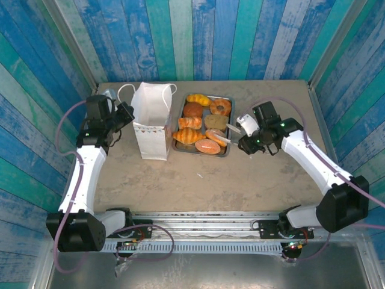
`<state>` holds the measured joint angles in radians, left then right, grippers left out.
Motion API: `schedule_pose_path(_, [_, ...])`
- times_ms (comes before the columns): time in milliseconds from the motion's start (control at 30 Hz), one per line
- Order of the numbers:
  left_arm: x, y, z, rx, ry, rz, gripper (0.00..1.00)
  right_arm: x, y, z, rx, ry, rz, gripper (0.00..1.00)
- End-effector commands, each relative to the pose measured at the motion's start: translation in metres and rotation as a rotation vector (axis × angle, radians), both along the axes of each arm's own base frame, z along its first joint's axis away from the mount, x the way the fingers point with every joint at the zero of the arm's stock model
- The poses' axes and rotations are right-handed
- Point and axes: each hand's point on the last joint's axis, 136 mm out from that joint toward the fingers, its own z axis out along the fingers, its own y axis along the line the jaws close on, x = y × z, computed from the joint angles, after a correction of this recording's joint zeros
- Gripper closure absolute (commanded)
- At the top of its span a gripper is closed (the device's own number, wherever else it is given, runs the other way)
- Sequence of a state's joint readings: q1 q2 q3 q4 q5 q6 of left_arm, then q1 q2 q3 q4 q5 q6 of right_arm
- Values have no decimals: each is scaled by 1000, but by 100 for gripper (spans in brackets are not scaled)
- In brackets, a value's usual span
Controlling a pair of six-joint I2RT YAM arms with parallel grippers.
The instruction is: Place the fake bread into the paper bag
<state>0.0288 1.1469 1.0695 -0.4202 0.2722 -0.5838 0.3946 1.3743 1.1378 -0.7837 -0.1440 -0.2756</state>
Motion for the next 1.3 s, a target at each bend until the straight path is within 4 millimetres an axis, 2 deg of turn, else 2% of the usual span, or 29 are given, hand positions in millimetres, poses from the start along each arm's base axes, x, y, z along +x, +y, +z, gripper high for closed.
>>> schedule_pose_path(0, [3,1,16,-3,-69,-1,100,5,3,-5,-27,7,24,43])
schedule_pose_path(400, [3,3,13,24,-73,-1,100,19,9,-37,-73,109,24,47])
schedule_pose_path(567, [3,5,15,31,-81,5,100,20,9,-42,-79,121,23,50])
schedule_pose_path(700, [4,4,14,27,-79,5,100,21,9,-41,-77,120,20,56])
schedule_pose_path(933, [5,-1,12,-15,-84,-12,100,26,9,-17,-54,48,4,71])
schedule_pose_path(1133, [6,-3,11,-38,-87,-17,100,28,13,11,1,-36,-7,76])
schedule_pose_path(1267, [7,-5,9,-53,-85,-22,100,29,17,38,57,-114,-7,77])
